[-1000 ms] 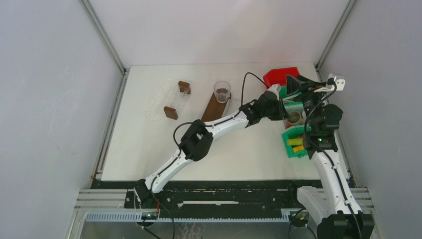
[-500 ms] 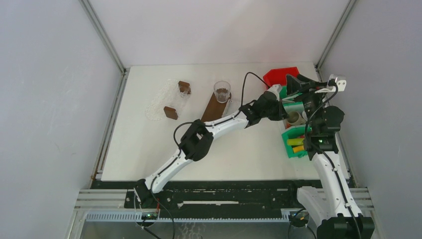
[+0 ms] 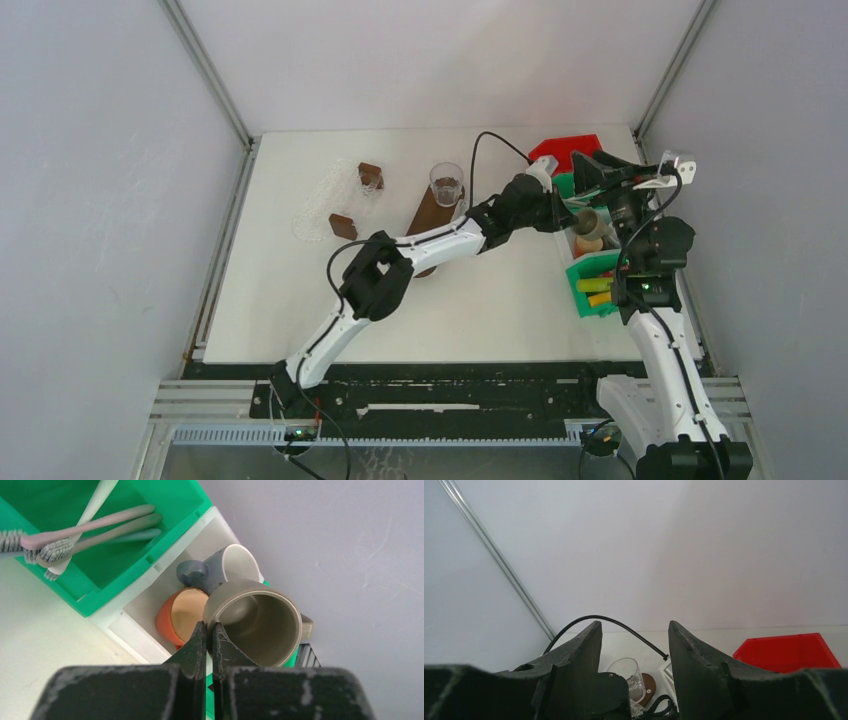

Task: Prepare toiletry sets of a toothbrush and toothpaste on the tray
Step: Pick up the cup from the storage box.

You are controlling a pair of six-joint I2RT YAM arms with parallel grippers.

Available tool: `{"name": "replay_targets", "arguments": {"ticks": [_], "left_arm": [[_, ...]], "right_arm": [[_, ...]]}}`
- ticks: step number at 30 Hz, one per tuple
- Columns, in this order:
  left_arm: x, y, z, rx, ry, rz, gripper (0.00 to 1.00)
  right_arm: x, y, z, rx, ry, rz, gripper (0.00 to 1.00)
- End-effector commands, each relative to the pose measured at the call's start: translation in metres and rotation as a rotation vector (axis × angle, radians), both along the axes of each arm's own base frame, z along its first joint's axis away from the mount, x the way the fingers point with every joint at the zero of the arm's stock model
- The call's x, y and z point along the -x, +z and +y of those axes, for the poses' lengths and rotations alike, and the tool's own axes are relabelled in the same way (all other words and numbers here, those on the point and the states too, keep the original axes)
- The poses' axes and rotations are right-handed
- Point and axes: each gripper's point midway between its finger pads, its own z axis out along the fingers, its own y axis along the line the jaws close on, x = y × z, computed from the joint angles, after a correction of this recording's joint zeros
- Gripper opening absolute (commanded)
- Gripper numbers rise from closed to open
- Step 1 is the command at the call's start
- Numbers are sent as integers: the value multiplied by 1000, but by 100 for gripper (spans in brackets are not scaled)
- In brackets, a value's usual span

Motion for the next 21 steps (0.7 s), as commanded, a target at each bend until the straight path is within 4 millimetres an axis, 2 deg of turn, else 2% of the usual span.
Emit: {"name": "replay_targets", "arguments": {"ticks": [1,11,17,21], "left_arm": [[2,94,9,166,-20,-134,0],[2,111,35,162,-7,-188,0],[4,122,60,121,17,-266,0],[5,128,84,86,48,-307,0]], "right_arm": [[13,28,5,-9,38,-85,59],[26,39,16,3,101,-122,59],[37,49,22,-6,137,-154,60],[46,58,26,-15,165,-169,60]]}}
